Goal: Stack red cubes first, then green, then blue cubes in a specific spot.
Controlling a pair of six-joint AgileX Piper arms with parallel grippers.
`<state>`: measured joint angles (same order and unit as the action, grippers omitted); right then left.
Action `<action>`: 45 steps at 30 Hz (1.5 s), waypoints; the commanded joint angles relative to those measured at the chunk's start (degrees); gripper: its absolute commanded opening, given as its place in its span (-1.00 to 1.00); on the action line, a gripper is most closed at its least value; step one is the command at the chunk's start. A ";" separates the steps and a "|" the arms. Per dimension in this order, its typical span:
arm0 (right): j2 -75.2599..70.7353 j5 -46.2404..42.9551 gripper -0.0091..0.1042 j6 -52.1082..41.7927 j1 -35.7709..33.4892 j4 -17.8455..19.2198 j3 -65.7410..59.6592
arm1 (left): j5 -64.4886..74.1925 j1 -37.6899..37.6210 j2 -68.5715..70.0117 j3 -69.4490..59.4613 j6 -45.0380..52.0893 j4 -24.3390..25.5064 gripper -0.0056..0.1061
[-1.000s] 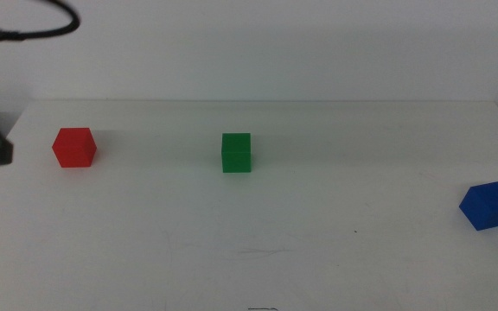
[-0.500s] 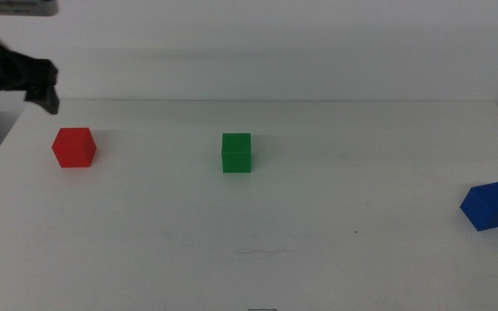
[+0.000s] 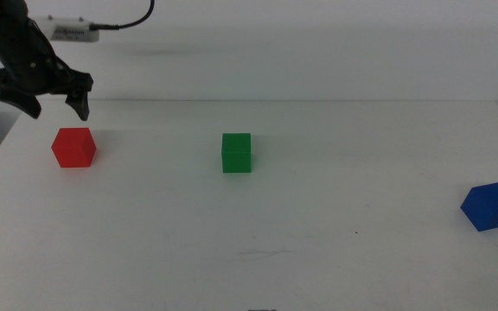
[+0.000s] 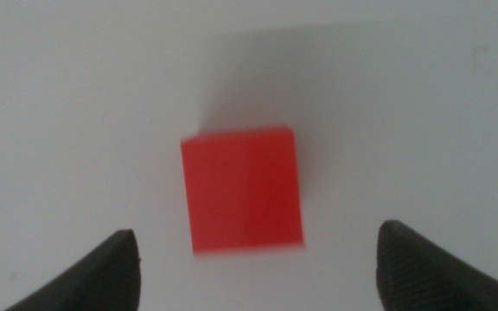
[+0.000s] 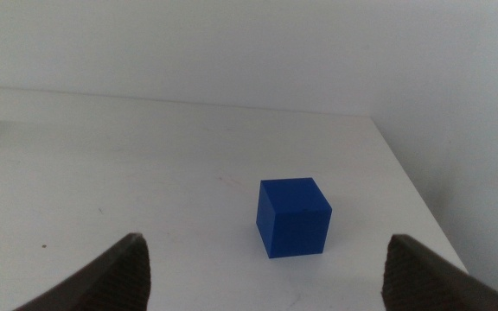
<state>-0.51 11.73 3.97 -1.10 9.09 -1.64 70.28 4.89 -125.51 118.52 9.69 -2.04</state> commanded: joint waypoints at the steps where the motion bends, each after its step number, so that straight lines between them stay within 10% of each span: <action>1: -1.33 -4.54 0.82 -0.77 0.19 0.70 1.04 | 2.10 1.04 0.50 4.78 0.67 -2.06 0.78; 18: -1.33 -4.54 0.82 -0.77 0.19 0.70 1.04 | 0.04 1.62 -7.74 7.37 2.51 -5.07 0.63; 29: -1.33 -4.54 0.82 -0.77 0.19 0.70 1.04 | 3.97 1.70 -6.05 7.44 2.43 -7.32 -0.93; 45: -1.33 -4.47 0.82 -0.77 0.19 0.70 1.04 | -17.93 -9.80 31.20 -43.26 -15.71 -5.38 -0.93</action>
<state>-0.53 11.71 3.97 -1.10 9.09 -1.64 57.58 -2.20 -100.69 79.21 -0.56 -7.88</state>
